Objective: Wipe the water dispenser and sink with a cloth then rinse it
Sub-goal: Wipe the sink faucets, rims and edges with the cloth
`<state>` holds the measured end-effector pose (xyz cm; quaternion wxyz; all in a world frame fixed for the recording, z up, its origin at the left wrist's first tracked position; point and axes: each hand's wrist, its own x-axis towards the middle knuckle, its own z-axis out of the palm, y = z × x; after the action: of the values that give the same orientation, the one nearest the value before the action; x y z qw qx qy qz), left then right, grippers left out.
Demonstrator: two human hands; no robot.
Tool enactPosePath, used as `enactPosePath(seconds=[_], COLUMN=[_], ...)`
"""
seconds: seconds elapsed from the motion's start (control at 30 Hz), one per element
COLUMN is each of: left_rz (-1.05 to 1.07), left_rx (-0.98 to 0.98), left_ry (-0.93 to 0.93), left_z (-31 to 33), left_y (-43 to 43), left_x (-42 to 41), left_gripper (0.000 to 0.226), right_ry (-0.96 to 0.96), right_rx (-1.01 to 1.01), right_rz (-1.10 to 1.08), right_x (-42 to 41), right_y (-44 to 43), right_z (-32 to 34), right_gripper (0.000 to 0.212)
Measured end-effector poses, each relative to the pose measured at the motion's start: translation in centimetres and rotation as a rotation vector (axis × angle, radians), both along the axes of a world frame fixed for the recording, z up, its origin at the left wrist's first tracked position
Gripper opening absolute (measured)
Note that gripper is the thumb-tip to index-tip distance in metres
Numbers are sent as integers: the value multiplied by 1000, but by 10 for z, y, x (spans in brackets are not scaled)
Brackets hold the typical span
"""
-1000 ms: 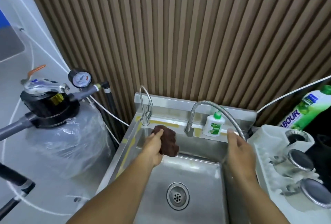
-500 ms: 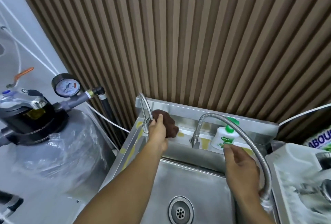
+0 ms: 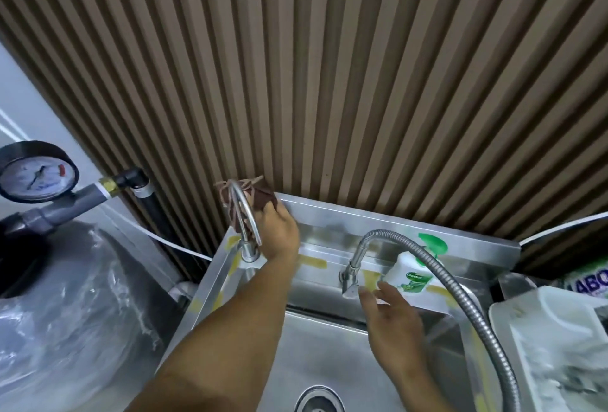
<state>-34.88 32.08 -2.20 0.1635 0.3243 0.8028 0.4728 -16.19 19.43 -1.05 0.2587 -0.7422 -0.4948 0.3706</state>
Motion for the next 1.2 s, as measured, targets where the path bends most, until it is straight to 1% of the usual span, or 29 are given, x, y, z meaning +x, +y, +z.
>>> enactPosePath(seconds=[0.07,0.1,0.17,0.2,0.27,0.3,0.4,0.53,0.57,0.6,0.63,0.67,0.73,0.77,0.8,0.87,0.93,0.97,1.0,1.03,1.13,1.2], left_rz=[-110,-196,-382,-438,-429,-370,-163,41,70,68,30,-43,-245,-369,-504,-757,-917,-931,-901,-836,-472,-243], left_rx=[33,62,90,91,104,102,44,83,81,86,104,120,138,155,174,206,195,197,209,213,175,148], left_ry=[222,341,482,499,475,428,210,-8,-31,-16,41,142,362,447,522,661,790,815,797,728,430,244], left_z=[-20,-32,-49,-50,-42,-39,-20,10,11,9,-1,-15,-51,-65,-74,-75,-72,-71,-70,-72,-65,-49], left_y=[-3,-5,-10,-13,-15,-13,-6,10,13,14,13,10,1,-5,-9,-15,-14,-14,-15,-15,-6,6], left_x=[7,12,23,25,19,12,-15,-25,-25,-23,-19,-13,4,14,22,36,37,34,27,18,-15,-31], left_gripper=[35,37,46,50,50,48,42,33,33,32,30,28,24,28,38,53,58,60,61,63,66,66], right_ry=[-22,-43,-61,-70,-124,-159,-257,-324,-329,-336,-343,-344,-345,-344,-341,-327,-318,-321,-323,-325,-327,-320], right_rx=[-37,-50,-68,-72,-75,-76,-103,-103,-100,-97,-94,-88,-70,-59,-47,-26,-15,-14,-12,-12,-22,-23], right_rz=[58,95,144,152,150,143,139,158,168,176,184,185,179,175,173,170,162,160,161,167,179,168], right_x=[-10,-16,-26,-30,-35,-36,-37,-36,-35,-34,-33,-33,-33,-32,-33,-34,-34,-33,-33,-33,-33,-33], right_y=[13,20,31,35,42,44,50,55,55,55,55,55,55,55,55,54,53,52,52,52,52,52], right_z=[-7,-11,-20,-24,-32,-36,-43,-48,-49,-49,-50,-50,-51,-52,-52,-54,-54,-53,-53,-54,-53,-54], right_gripper=[63,63,50,43,37,36,30,27,27,27,27,27,26,26,26,27,28,28,27,26,25,25])
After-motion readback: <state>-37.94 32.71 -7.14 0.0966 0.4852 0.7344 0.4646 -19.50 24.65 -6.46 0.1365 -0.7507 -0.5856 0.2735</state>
